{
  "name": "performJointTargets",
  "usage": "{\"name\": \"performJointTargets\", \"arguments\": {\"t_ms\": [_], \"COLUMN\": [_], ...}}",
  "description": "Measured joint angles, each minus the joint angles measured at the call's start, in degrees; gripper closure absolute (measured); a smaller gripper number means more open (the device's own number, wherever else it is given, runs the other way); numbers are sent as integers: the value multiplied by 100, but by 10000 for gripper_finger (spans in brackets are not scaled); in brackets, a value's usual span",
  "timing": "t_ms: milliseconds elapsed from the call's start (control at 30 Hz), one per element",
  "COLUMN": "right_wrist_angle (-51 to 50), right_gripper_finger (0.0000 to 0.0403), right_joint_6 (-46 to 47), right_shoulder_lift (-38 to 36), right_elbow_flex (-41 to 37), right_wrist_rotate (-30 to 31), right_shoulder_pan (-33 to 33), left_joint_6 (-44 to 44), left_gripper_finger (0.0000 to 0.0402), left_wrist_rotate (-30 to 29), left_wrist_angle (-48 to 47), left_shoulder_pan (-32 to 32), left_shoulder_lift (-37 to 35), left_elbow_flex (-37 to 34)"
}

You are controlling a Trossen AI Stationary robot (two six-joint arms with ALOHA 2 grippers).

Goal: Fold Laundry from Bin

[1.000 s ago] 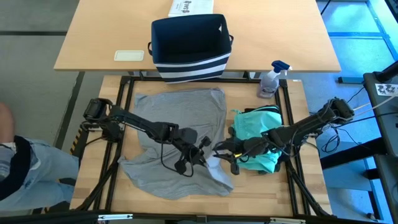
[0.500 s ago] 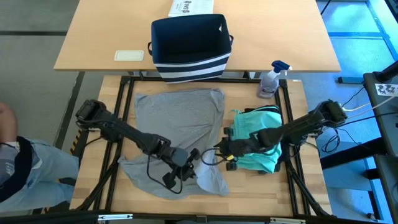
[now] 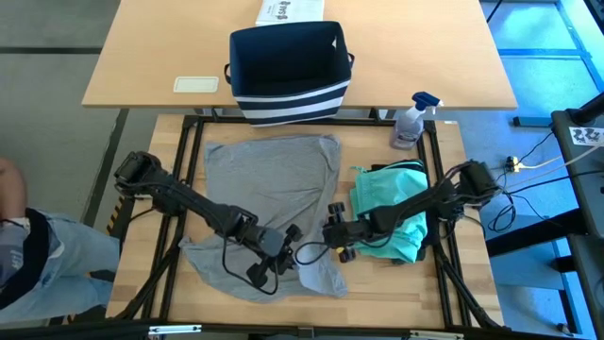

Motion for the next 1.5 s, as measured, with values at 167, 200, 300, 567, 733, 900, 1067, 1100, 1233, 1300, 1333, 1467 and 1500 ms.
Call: {"name": "performJointTargets", "arguments": {"t_ms": [167,200,300,567,733,900,1067,1100,1233,1300,1333,1467,1500], "right_wrist_angle": [450,557,606,768,1794,2197,2362,2405,2539,2544,2511,1985,1930], "right_gripper_finger": [195,190,171,139,137,137,137,137,137,137,137,137,137], "right_joint_6": [-29,-81,-271,-423,-784,-1046,-1286,-1332,-1505,-1541,-1534,-1347,-1341], "right_shoulder_lift": [43,43,43,43,43,43,43,43,41,41,40,36,36], "right_elbow_flex": [0,0,0,-361,-743,-866,-866,-866,-866,-866,-866,-868,-868], "right_wrist_rotate": [-105,-152,-150,372,767,789,896,934,1074,1071,1053,818,826], "right_shoulder_pan": [2,2,7,9,9,8,2,2,2,2,2,93,132], "left_joint_6": [-156,-191,-293,-406,-449,-504,-529,-526,-536,-546,-547,-597,-599], "left_gripper_finger": [401,401,401,402,401,401,401,401,401,401,401,401,401], "left_wrist_rotate": [-68,-69,-101,-149,-173,-212,-212,-216,-215,-215,-216,-217,-217], "left_wrist_angle": [-27,-26,-31,-43,-42,-42,-42,-42,-42,-43,-43,-44,-44], "left_shoulder_pan": [-41,-49,-50,-46,-44,-44,-19,-6,35,35,35,35,33], "left_shoulder_lift": [0,0,0,0,0,0,0,0,0,0,0,0,0], "left_elbow_flex": [0,0,0,0,0,0,0,0,0,0,0,0,0]}}
